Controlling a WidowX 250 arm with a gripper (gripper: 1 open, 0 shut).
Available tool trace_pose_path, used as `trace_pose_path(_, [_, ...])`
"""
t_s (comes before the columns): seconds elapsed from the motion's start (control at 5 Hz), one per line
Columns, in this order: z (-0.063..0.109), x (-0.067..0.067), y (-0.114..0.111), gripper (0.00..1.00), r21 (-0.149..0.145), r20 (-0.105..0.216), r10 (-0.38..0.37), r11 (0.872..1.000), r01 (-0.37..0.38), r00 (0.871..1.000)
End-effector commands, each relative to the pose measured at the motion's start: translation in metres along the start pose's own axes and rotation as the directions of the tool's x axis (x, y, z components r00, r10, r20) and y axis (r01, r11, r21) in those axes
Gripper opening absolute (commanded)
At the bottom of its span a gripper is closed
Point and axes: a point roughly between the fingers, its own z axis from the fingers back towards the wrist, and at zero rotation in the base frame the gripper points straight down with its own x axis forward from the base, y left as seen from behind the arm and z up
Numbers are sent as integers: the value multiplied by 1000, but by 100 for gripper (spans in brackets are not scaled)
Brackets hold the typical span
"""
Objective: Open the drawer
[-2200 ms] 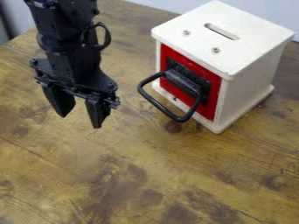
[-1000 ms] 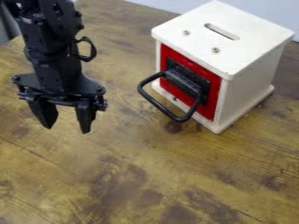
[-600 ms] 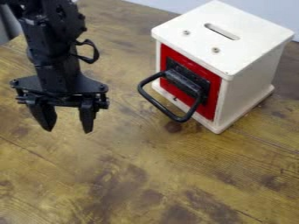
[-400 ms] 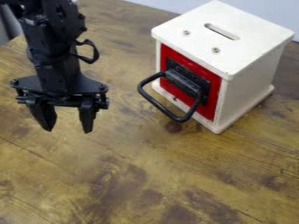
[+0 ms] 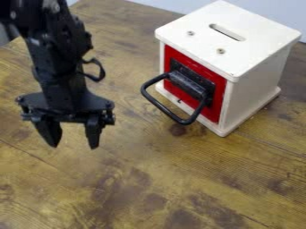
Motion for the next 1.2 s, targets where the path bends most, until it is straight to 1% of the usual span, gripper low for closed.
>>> trace_pose_path(0.0, [20, 17, -14, 100, -4, 25, -19, 1000, 19, 1000])
trace_pose_path(0.2, [24, 20, -16, 100, -28, 31, -85, 996, 86, 996])
trace_pose_path(0.4, [24, 18, -16, 100, -45, 42, -173, 984, 174, 984])
trace_pose_path(0.6, [15, 22, -13, 100, -32, 44, -185, 982, 187, 982])
trace_pose_path(0.8, [4, 26, -9, 100, -21, 29, -205, 978, 205, 978])
trace_pose_path(1.0, [-2, 37, -11, 100, -7, 31, -41, 999, 41, 999])
